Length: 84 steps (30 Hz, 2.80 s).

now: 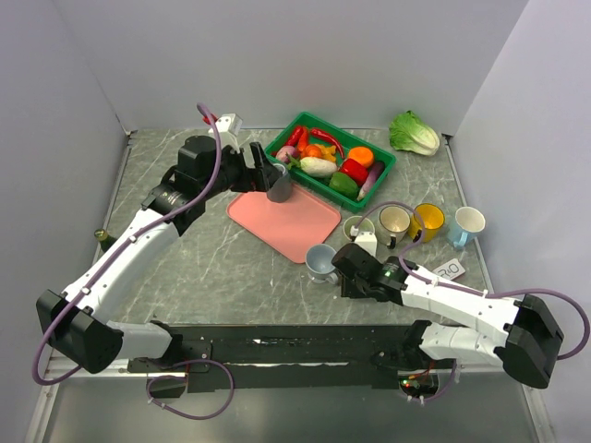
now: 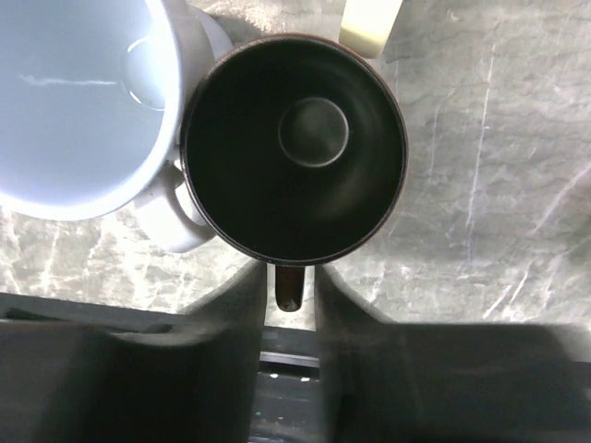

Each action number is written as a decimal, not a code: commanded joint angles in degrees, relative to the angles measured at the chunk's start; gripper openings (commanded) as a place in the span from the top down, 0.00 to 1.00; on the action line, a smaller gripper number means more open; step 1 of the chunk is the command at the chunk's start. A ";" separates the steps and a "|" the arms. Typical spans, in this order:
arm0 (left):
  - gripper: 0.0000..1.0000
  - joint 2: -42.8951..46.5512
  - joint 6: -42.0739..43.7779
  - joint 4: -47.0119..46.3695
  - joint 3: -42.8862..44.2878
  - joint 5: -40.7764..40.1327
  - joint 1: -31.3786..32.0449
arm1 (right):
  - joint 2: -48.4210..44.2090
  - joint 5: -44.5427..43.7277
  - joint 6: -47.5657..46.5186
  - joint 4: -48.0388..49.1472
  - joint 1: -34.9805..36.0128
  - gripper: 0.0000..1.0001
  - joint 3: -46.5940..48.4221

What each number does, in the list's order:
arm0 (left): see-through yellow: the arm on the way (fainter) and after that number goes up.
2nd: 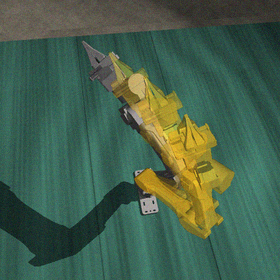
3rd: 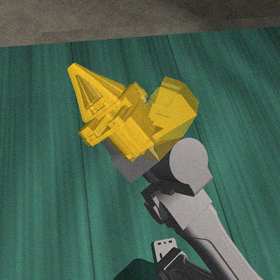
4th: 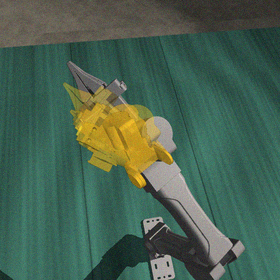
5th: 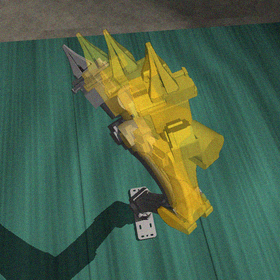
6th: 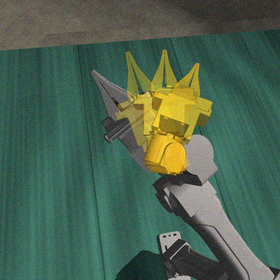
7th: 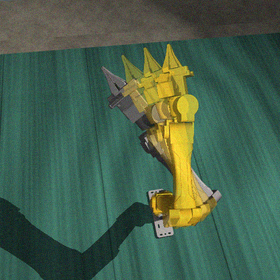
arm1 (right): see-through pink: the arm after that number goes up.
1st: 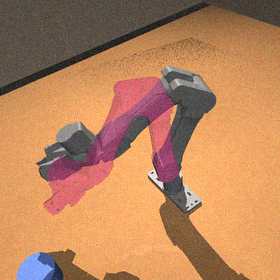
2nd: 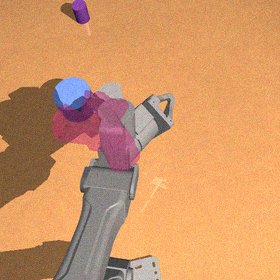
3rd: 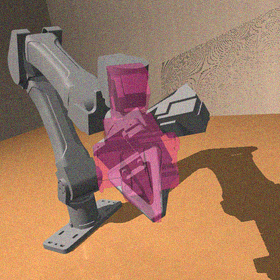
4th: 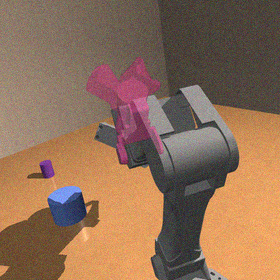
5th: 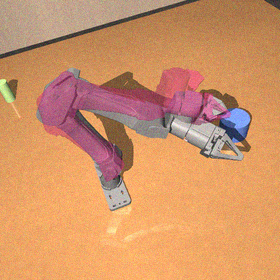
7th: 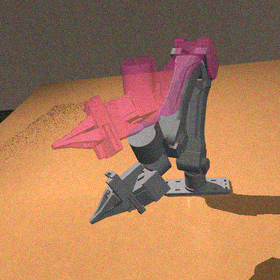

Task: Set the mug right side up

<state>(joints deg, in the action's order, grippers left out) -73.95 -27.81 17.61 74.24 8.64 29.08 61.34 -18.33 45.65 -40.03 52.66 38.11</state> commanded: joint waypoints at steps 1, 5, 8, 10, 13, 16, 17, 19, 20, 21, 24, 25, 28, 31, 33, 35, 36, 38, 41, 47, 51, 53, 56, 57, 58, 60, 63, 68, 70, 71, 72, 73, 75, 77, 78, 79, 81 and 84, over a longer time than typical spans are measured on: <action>0.04 1.97 1.36 -0.20 0.12 -0.91 0.01 | 0.01 -1.01 1.11 -0.66 0.42 0.45 -0.14; 0.04 1.45 1.62 -0.12 0.29 -1.70 0.01 | -1.22 -1.45 1.20 -3.56 0.51 0.31 1.53; 0.04 0.83 1.88 0.32 0.65 -2.93 0.01 | -2.71 -1.36 1.46 -6.46 0.51 0.26 3.37; 0.04 0.39 2.15 0.67 0.65 -3.98 0.01 | -3.94 -1.62 1.81 -8.13 0.51 0.22 5.39; 0.04 -0.22 4.08 0.85 0.21 -5.47 0.10 | -6.05 -2.67 1.90 -11.73 0.42 0.18 8.73; 0.04 -2.33 9.16 1.02 -0.85 -6.71 0.01 | -7.99 -4.78 1.37 -14.63 0.33 0.16 12.77; 0.04 -2.86 12.75 1.11 -1.20 -6.54 0.01 | -8.34 -5.83 1.11 -15.51 0.33 0.16 13.83; 0.04 -5.22 16.20 1.11 -2.16 -8.19 0.01 | -9.22 -6.63 0.50 -16.22 -0.28 0.15 16.81; 0.04 -6.19 18.04 1.20 -2.25 -8.47 0.01 | -9.31 -7.24 0.23 -16.48 -0.63 0.15 18.91; 0.04 -7.25 18.32 1.12 -1.91 -10.82 0.01 | -9.57 -7.34 -0.55 -16.57 -1.24 0.15 19.72; 0.04 -12.25 16.31 1.38 1.59 -14.10 -0.86 | -9.92 -7.25 -2.14 -16.13 -2.21 0.15 22.44; 0.04 -14.96 15.17 1.55 2.92 -13.40 -2.00 | -10.01 -7.16 -2.66 -15.78 -3.00 0.15 22.80; 0.04 -20.59 9.89 0.59 7.66 -10.68 -4.20 | -10.10 -6.11 -4.25 -14.21 -4.49 0.15 23.33; 0.04 -27.52 5.41 0.93 14.07 -9.70 -5.43 | -10.10 -5.06 -5.30 -13.15 -6.16 0.15 22.98; 0.04 -31.32 1.90 3.38 20.29 -10.13 -5.88 | -10.19 -4.70 -5.74 -12.88 -6.87 0.15 22.80; 0.02 -36.25 -1.08 3.84 23.57 -9.79 -6.40 | -10.54 -4.35 -6.18 -12.27 -7.92 0.15 22.45; 0.02 -37.91 -2.15 3.93 26.37 -9.35 -6.58 | -10.71 -4.26 -6.27 -12.09 -8.10 0.15 22.28; 0.03 -42.75 -4.60 4.80 29.46 -9.08 -6.93 | -11.33 -4.17 -6.54 -11.48 -9.15 0.15 22.01; 0.18 -49.26 -7.51 8.93 36.75 -9.26 -7.28 | -12.21 -4.09 -6.62 -11.30 -9.77 0.15 21.57; 0.27 -52.61 -8.57 8.94 38.53 -9.61 -7.28 | -14.05 -4.26 -5.75 -10.95 -10.92 0.15 20.25; 0.33 -52.52 -7.52 8.76 36.69 -9.08 -7.28 | -14.41 -3.91 -5.13 -10.59 -11.18 0.15 19.64; 0.39 -52.17 -7.52 9.11 35.28 -7.94 -7.28 | -14.32 -3.73 -5.04 -10.59 -11.18 0.16 19.46; 0.41 -51.12 -9.88 10.95 33.87 -7.85 -7.28 | -13.97 -3.38 -4.69 -10.68 -11.18 0.16 19.37; 0.41 -50.59 -10.41 12.26 33.78 -7.77 -7.28 | -13.97 -3.21 -4.60 -10.68 -11.27 0.16 19.20; 0.44 -50.15 -11.38 12.71 33.43 -7.50 -7.28 | -13.88 -3.03 -4.34 -10.59 -11.18 0.16 19.02; 0.46 -48.22 -12.87 12.46 31.24 -6.63 -7.28 | -13.97 -2.86 -4.08 -10.42 -11.18 0.16 18.67; 0.48 -45.67 -13.49 11.49 27.55 -6.27 -7.20 | -14.06 -2.15 -3.55 -10.15 -11.18 0.17 18.14; 0.50 -42.86 -13.67 12.98 24.29 -6.10 -7.20 | -13.88 -1.28 -3.20 -9.72 -11.09 0.18 17.62; 0.52 -41.89 -13.76 12.81 22.45 -5.92 -7.11 | -13.71 -1.10 -3.11 -9.54 -11.18 0.18 17.62; 0.53 -40.84 -13.76 12.72 21.83 -5.92 -7.02 | -13.62 -0.84 -3.11 -9.37 -11.27 0.18 17.62; 0.54 -40.22 -13.76 12.80 21.22 -6.09 -6.93 | -13.53 -0.75 -3.02 -9.36 -11.09 0.18 17.62; 0.55 -39.69 -13.76 12.80 19.82 -6.44 -6.93 | -13.35 -0.66 -2.93 -9.28 -11.27 0.18 17.70; 0.54 -37.94 -13.59 12.80 18.23 -6.88 -6.84 | -13.09 -0.48 -2.93 -9.19 -11.27 0.18 17.70; 0.54 -36.36 -13.32 13.15 16.03 -7.94 -6.84 | -12.83 -0.31 -2.76 -9.01 -11.18 0.19 17.70; 0.54 -35.91 -12.97 13.24 15.42 -8.38 -6.84 | -12.83 -0.04 -2.76 -8.92 -11.27 0.19 17.62; 0.53 -35.56 -12.79 13.42 14.28 -8.47 -6.84 | -12.56 -0.04 -2.76 -8.92 -11.18 0.19 17.62; 0.52 -34.42 -12.27 13.95 13.48 -8.47 -6.84 | -12.48 0.31 -2.67 -8.57 -11.27 0.19 17.53; 0.45 -33.01 -11.65 14.04 12.25 -11.80 -6.84 | -11.51 0.66 -2.84 -8.13 -11.18 0.19 17.79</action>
<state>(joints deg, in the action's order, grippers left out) -110.85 -40.95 29.47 87.66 0.32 21.93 49.17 -17.74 42.41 -50.39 41.85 55.81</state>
